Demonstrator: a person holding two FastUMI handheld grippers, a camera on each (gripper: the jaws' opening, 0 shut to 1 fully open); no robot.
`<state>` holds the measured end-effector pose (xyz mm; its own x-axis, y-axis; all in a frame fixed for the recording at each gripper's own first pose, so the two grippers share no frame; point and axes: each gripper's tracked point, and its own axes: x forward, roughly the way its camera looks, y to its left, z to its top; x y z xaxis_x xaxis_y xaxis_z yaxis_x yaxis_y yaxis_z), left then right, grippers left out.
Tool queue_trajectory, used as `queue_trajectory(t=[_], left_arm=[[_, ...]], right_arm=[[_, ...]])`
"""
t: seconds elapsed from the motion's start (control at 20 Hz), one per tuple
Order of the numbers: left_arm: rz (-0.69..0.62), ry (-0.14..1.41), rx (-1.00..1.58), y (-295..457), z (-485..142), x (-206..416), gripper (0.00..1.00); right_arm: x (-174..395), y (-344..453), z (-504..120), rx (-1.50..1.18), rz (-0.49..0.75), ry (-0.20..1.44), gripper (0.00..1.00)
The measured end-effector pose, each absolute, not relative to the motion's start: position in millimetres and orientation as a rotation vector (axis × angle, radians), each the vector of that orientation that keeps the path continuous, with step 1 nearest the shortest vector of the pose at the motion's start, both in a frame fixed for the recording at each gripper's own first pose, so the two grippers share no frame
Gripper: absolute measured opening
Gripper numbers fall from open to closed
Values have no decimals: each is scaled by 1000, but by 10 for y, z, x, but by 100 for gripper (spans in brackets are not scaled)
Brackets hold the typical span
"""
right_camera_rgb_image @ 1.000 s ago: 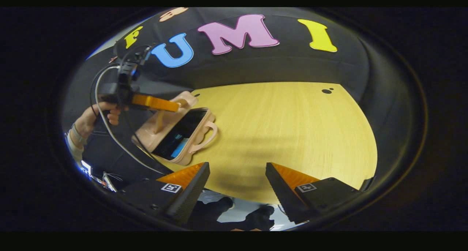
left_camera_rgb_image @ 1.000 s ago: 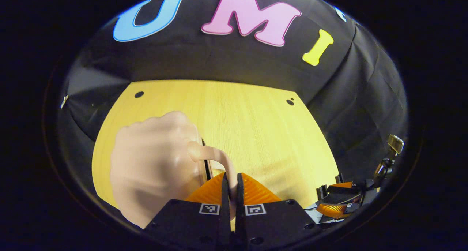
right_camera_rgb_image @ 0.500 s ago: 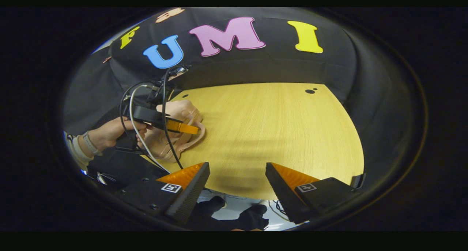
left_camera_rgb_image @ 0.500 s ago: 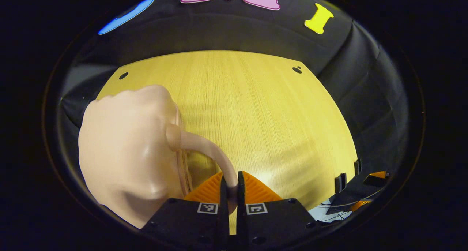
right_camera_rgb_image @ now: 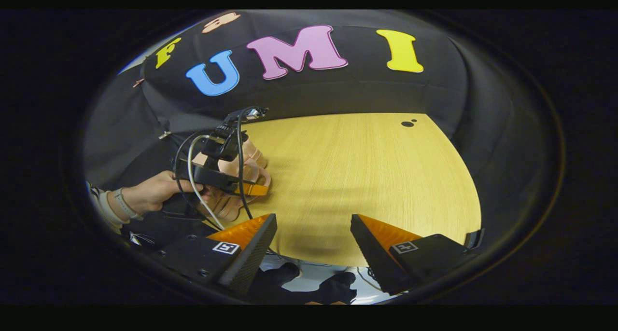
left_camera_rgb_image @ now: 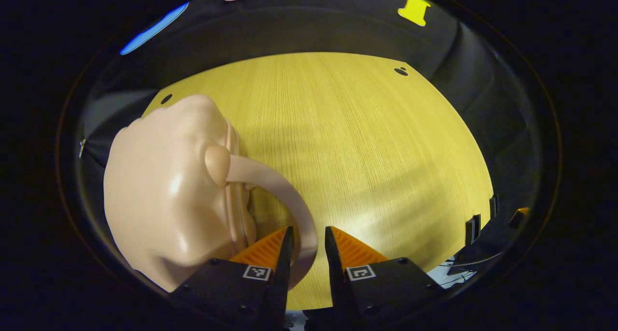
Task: First open the suitcase, pack the skin care products into it, and then close the suitcase.
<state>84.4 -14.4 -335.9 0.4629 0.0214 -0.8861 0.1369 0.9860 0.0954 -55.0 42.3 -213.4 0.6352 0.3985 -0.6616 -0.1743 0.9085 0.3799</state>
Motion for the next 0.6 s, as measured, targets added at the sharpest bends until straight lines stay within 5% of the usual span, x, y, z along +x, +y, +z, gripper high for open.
queue_trajectory(t=[0.25, 0.6], left_arm=[[-97, 994, 212, -288, -3107, 830, 90], [-151, 711, 213, -358, -2332, 913, 92]], right_arm=[[-539, 495, -2114, 289, 347, 813, 98], [-243, 406, -1808, 248, 310, 678, 97]])
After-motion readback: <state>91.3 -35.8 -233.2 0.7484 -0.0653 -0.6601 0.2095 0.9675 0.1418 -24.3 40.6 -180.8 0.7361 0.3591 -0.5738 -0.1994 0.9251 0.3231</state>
